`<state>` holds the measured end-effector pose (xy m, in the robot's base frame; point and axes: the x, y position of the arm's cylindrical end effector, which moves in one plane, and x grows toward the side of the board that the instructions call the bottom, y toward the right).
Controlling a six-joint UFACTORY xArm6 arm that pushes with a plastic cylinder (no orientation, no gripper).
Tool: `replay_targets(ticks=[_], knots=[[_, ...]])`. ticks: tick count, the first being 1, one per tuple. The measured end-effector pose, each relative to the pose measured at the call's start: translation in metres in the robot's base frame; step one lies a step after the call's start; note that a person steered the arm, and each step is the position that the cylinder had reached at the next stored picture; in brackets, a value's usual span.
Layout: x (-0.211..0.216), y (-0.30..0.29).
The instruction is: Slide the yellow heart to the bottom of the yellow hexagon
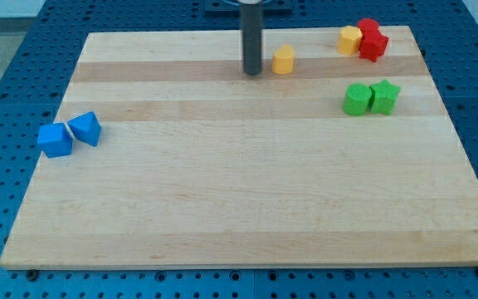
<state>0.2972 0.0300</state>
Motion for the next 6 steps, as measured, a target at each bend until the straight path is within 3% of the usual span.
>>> replay_targets(ticks=[1, 2, 4, 5, 6], knots=[[0.000, 0.070], [0.004, 0.099], [0.003, 0.019], [-0.029, 0.009], [-0.034, 0.037]])
